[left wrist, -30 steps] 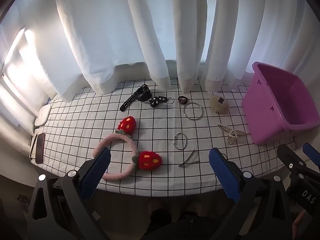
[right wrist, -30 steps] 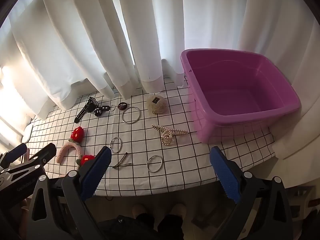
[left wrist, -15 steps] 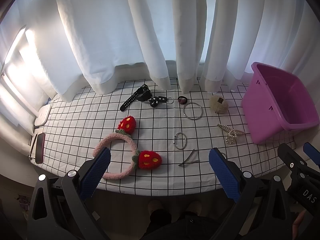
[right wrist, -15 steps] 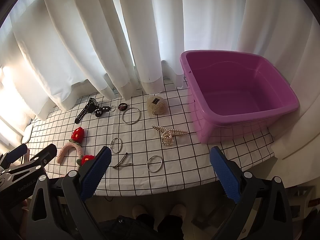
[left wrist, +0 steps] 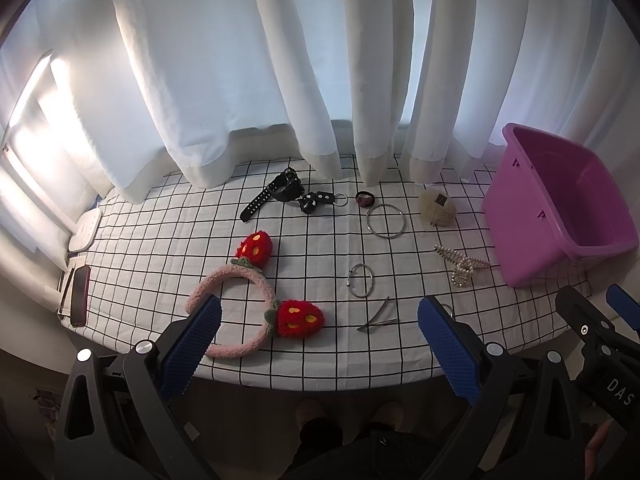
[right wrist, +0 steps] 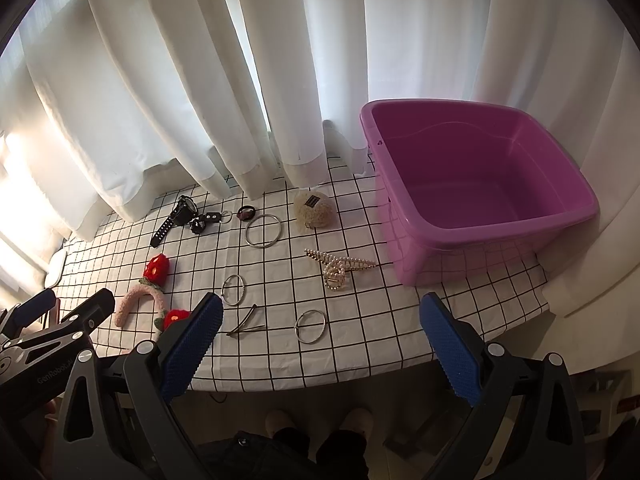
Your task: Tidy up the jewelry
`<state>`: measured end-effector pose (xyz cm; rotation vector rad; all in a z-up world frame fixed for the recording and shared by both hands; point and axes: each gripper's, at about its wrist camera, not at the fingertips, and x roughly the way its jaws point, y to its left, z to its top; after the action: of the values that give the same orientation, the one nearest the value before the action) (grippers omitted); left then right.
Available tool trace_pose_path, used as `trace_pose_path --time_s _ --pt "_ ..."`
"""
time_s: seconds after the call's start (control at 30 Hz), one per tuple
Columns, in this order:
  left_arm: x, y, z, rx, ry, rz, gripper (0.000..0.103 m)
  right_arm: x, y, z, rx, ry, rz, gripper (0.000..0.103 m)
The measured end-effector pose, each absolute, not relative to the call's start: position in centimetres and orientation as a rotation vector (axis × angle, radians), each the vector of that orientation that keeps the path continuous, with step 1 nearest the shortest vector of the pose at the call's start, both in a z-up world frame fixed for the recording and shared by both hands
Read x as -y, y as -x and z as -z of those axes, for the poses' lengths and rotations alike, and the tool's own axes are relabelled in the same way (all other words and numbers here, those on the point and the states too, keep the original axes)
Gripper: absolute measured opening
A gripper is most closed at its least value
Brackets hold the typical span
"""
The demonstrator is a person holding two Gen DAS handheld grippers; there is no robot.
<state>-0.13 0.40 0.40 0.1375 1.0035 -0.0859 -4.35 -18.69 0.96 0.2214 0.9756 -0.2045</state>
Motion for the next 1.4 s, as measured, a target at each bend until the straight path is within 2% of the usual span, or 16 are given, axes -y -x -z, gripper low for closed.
trace_pose_path --time_s 0.9,1.17,1.4 --pt "-1.3 0.3 0.5 -1.025 -0.115 0.081 0.097 18.2 4.1 -0.4 -0.982 -0.219 0.188 0.094" --pt "-3.8 -0.3 3.9 -1.122 -0.046 0.049 0.097 17.6 4.0 2.6 -1.031 -0.175 0.15 0.094" --pt "-9.3 -1.2 9.3 -1.189 0.048 -0.066 0.097 18.2 3.8 7.3 -1.072 -0.235 0.085 0.094"
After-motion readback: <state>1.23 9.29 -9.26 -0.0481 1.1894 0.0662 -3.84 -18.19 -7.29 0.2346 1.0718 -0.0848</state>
